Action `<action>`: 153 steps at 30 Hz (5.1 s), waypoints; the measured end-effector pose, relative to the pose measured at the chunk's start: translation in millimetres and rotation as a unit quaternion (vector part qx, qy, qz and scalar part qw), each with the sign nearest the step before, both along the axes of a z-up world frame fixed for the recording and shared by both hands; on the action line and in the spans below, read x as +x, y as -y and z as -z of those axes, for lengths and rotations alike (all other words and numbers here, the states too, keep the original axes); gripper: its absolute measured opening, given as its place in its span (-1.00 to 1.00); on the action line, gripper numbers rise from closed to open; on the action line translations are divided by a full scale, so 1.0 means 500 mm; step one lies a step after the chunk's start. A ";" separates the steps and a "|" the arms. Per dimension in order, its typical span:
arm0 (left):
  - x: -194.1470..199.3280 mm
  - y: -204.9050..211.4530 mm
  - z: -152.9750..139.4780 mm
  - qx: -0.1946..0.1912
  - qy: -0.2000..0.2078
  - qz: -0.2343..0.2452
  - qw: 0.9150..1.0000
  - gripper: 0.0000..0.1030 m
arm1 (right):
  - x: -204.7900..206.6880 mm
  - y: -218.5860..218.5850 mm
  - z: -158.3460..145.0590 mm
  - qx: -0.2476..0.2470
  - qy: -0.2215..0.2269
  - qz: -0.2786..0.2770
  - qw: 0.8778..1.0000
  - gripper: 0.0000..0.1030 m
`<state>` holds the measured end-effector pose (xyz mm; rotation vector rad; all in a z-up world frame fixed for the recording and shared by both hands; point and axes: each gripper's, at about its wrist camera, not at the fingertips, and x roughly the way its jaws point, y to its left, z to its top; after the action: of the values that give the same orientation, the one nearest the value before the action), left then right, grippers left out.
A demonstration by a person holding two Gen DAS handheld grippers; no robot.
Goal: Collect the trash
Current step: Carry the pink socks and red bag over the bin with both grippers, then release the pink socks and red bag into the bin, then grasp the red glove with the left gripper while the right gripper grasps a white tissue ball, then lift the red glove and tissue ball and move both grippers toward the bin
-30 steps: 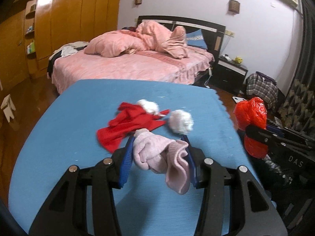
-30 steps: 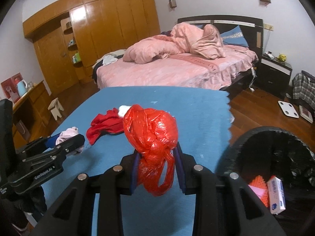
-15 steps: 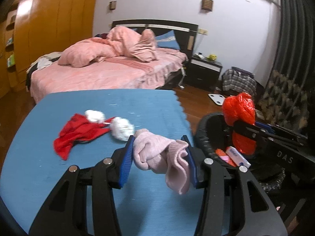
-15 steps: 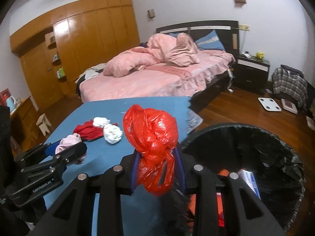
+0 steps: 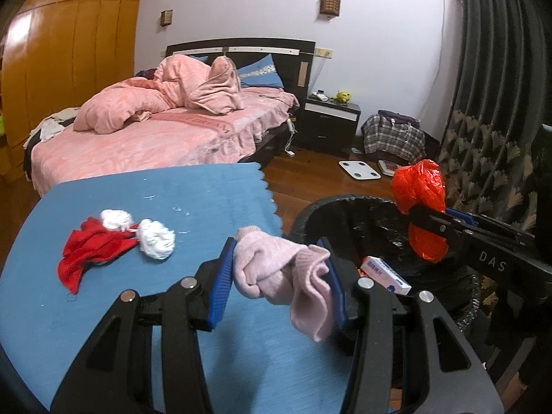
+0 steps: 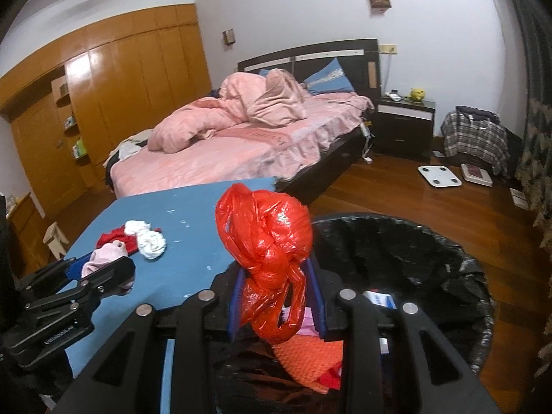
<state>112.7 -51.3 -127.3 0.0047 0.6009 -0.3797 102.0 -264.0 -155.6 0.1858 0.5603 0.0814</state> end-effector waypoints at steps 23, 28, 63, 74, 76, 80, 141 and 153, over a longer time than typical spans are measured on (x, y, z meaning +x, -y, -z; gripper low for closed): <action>0.071 0.198 0.000 -0.001 0.000 0.082 0.997 -0.11 | -0.004 0.183 0.021 -0.010 -0.002 0.092 0.996 -0.38; 0.091 0.242 0.002 -0.008 -0.005 0.101 0.995 -0.11 | -0.005 0.212 0.032 -0.008 -0.006 0.104 0.995 -0.38; 0.105 -0.199 0.000 0.013 0.006 -0.124 0.992 0.80 | 0.082 -0.012 0.021 -0.038 -0.012 0.025 0.999 0.88; 0.127 -0.358 0.051 0.038 -0.015 -0.199 0.979 0.80 | 0.172 -0.225 0.027 -0.057 -0.013 -0.068 0.996 0.88; 0.134 -0.377 0.065 0.041 -0.023 -0.206 0.977 0.80 | 0.192 -0.257 0.035 -0.055 -0.020 -0.084 0.995 0.88; 0.152 -0.410 0.089 0.039 -0.039 -0.220 0.974 0.80 | 0.235 -0.319 0.053 -0.047 -0.034 -0.117 0.991 0.88; 0.110 -0.330 0.146 -0.023 -0.100 -0.135 0.986 0.10 | 0.251 -0.330 0.136 -0.040 -0.097 -0.151 0.983 -0.35; 0.178 -0.329 0.184 -0.004 -0.135 -0.144 0.980 -0.84 | 0.242 -0.339 0.141 -0.042 -0.099 -0.156 0.982 -0.35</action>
<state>201.9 113.4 -219.4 -0.1415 0.8565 -0.1012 223.0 -94.7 -226.1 0.0220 0.7866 0.3470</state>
